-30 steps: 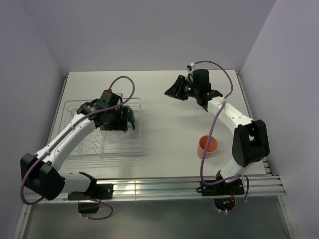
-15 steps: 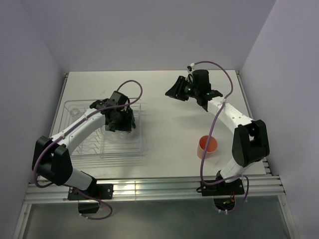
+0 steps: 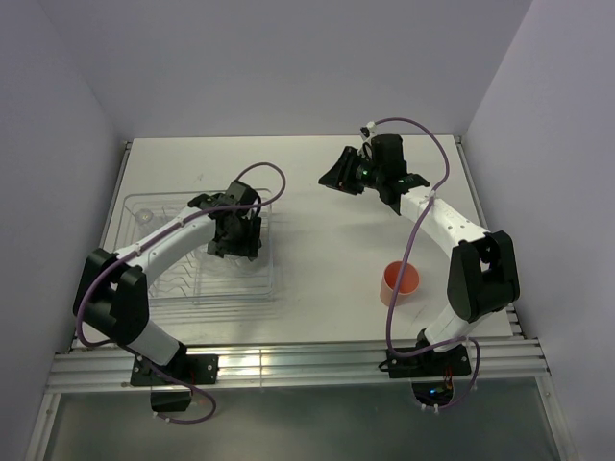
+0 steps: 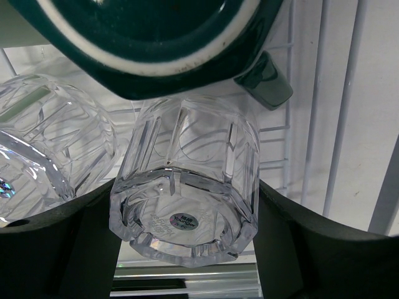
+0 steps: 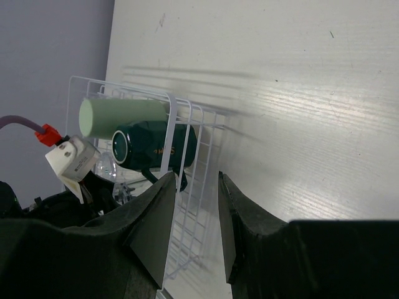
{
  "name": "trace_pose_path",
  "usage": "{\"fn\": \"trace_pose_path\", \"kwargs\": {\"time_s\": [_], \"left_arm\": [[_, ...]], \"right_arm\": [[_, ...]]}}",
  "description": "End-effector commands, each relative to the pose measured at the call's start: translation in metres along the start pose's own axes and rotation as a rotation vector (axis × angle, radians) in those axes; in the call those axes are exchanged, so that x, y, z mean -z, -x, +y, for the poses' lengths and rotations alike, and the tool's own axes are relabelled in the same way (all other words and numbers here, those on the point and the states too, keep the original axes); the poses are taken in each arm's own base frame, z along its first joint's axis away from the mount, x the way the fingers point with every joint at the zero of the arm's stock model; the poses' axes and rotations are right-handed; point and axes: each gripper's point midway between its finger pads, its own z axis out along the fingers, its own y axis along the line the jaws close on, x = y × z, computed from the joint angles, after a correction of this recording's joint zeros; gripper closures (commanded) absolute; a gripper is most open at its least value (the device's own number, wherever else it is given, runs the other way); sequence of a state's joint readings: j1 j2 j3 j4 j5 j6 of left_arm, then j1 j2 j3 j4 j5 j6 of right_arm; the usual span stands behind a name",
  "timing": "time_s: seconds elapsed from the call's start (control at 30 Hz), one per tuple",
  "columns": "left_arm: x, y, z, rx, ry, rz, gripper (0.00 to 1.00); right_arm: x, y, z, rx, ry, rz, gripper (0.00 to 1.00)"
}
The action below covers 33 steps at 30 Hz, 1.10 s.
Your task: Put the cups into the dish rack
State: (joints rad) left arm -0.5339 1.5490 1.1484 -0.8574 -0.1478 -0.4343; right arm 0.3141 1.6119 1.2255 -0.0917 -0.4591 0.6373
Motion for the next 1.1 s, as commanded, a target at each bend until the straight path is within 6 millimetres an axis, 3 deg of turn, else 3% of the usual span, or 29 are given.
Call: {"fn": "trace_pose_path", "kwargs": {"time_s": [0.0, 0.2, 0.3, 0.6, 1.07], "left_arm": [[0.0020, 0.0087, -0.0012, -0.002, 0.020, -0.032, 0.79], [0.0009, 0.0083, -0.0007, -0.008, 0.040, -0.034, 0.41], [0.0003, 0.0074, -0.0012, -0.010, 0.045, -0.032, 0.31], [0.0012, 0.0082, -0.0023, -0.021, 0.064, -0.039, 0.22], [0.0085, 0.0099, -0.0070, -0.028, 0.056, -0.061, 0.19]], "right_arm": [[0.0107, 0.0214, 0.0186, 0.044, 0.035, -0.062, 0.59], [0.0093, 0.0197, 0.0171, 0.041, 0.034, -0.055, 0.59], [0.0102, 0.0202, 0.0181, 0.042, 0.036, -0.057, 0.59], [0.0103, 0.0203, 0.0175, 0.040, 0.032, -0.057, 0.59], [0.0131, 0.0220, 0.0195, 0.044, 0.029, -0.061, 0.59]]}}
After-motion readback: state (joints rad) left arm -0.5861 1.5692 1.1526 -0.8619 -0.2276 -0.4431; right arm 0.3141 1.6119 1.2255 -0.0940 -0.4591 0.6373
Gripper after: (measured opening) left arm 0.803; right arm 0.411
